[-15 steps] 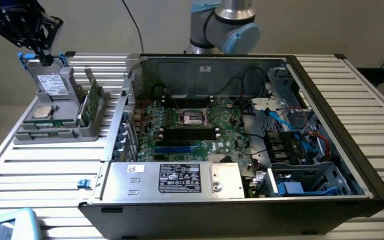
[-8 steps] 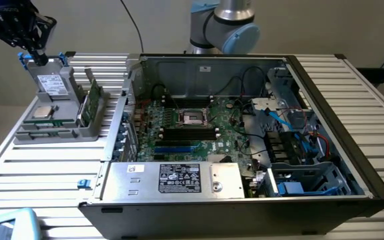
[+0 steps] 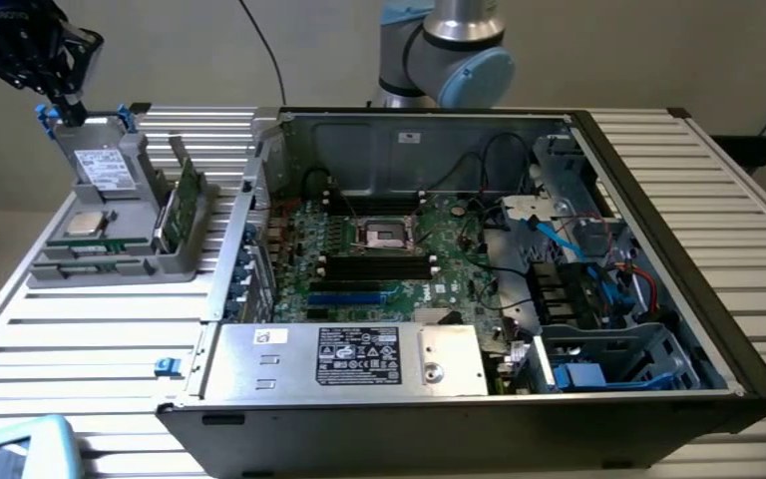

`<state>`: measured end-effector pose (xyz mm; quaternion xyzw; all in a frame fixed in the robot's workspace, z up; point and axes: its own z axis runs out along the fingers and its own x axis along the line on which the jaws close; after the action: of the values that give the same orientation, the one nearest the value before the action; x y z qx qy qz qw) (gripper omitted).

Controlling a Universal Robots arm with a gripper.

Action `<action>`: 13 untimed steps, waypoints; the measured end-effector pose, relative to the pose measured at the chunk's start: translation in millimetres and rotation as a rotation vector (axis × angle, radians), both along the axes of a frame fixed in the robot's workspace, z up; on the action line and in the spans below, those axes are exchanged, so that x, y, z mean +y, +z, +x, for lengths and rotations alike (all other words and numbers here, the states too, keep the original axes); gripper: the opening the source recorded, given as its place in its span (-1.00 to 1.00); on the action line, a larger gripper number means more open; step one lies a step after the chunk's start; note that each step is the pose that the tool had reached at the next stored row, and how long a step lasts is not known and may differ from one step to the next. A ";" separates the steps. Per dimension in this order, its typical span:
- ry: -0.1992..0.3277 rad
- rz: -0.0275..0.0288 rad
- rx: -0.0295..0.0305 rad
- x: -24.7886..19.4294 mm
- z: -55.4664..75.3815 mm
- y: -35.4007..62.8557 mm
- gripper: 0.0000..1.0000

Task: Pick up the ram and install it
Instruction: 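Pick up the ram and move it above insertion slot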

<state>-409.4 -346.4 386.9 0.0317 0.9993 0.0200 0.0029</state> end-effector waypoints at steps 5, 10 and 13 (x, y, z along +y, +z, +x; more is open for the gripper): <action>0.076 -0.0001 0.0002 0.2 -1.1 -0.9 -0.71; 0.167 0.0000 0.0000 0.2 -1.1 -1.8 -0.71; 0.221 -0.0001 0.0000 0.1 -1.1 -2.2 -0.71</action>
<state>-410.6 -346.3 384.7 -0.0789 0.9967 0.0202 0.0007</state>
